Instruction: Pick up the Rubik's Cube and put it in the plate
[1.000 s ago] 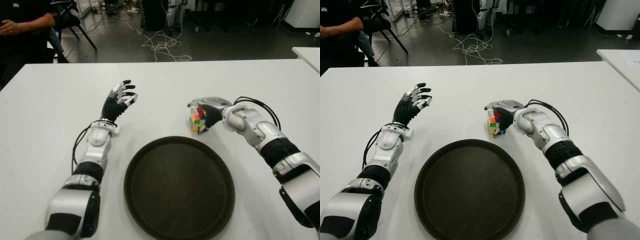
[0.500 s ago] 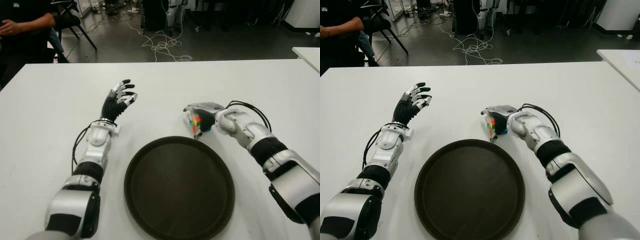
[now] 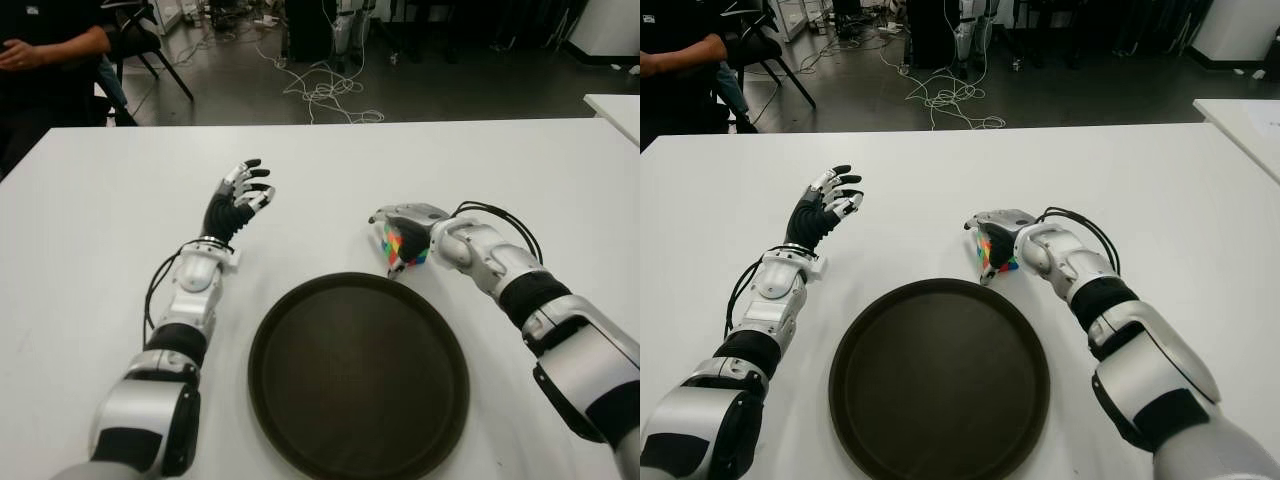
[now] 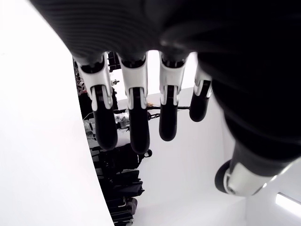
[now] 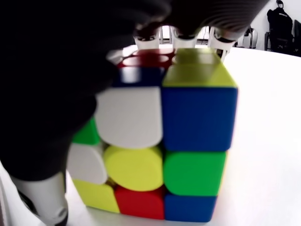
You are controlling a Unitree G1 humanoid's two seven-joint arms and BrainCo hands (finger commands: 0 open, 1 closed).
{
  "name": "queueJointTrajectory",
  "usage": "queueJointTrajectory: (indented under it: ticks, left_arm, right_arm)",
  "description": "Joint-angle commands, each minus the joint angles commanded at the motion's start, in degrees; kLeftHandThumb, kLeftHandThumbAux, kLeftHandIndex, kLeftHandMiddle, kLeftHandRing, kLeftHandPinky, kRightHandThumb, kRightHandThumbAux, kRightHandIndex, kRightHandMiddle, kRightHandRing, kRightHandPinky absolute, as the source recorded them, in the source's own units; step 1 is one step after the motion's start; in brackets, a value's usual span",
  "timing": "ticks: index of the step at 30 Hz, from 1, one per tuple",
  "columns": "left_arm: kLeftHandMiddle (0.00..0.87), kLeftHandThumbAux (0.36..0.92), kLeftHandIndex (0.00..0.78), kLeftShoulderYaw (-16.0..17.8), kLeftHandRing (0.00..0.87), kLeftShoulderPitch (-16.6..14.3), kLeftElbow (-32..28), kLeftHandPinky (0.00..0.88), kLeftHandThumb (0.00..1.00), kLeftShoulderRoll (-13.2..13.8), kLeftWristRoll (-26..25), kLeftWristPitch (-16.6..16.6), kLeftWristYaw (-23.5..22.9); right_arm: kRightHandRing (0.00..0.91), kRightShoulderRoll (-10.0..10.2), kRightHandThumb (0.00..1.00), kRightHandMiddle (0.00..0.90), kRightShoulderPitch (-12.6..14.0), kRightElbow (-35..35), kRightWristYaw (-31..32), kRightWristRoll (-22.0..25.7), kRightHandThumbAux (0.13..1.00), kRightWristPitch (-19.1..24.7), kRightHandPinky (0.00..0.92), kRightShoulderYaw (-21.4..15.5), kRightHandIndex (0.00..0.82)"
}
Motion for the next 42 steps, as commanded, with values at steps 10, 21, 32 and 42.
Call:
queueJointTrajectory:
  ticks: [10,21,32,42]
  left_arm:
    - [0.233,0.666,0.170,0.11,0.270,0.11,-0.30,0.336,0.141,0.12,-0.12,0.42,-0.37]
    - [0.236,0.660,0.173,0.33,0.275,0.26,-0.54,0.340,0.132,0.19,-0.40,0.47,-0.61]
    - [0.239,0.662,0.172,0.66,0.282,0.69,-1.39,0.347,0.139,0.43,-0.89,0.84,-1.47]
    - [0.236,0.641,0.166,0.71,0.282,0.64,-1.50,0.351,0.133,0.57,-0.76,1.31,-1.40]
  right_arm:
    - [0.150,-0.18,0.000,0.136,-0.41,1.43,-3.51,-0.03,0.791,-1.41,0.137,-0.28,0.123]
    - [0.413,-0.28,0.574,0.394,-0.33,3.19,-13.49,-0.68,0.762,-3.04,0.457,-0.57,0.364]
    - [0.540,0.49,0.690,0.519,-0.89,4.15,-17.17,-0.14,0.738,-1.88,0.519,-1.15,0.414]
    - [0.534,0.54,0.690,0.510,-1.13,3.85,-18.24,0.13,0.737,-1.00,0.514,-1.51,0.413]
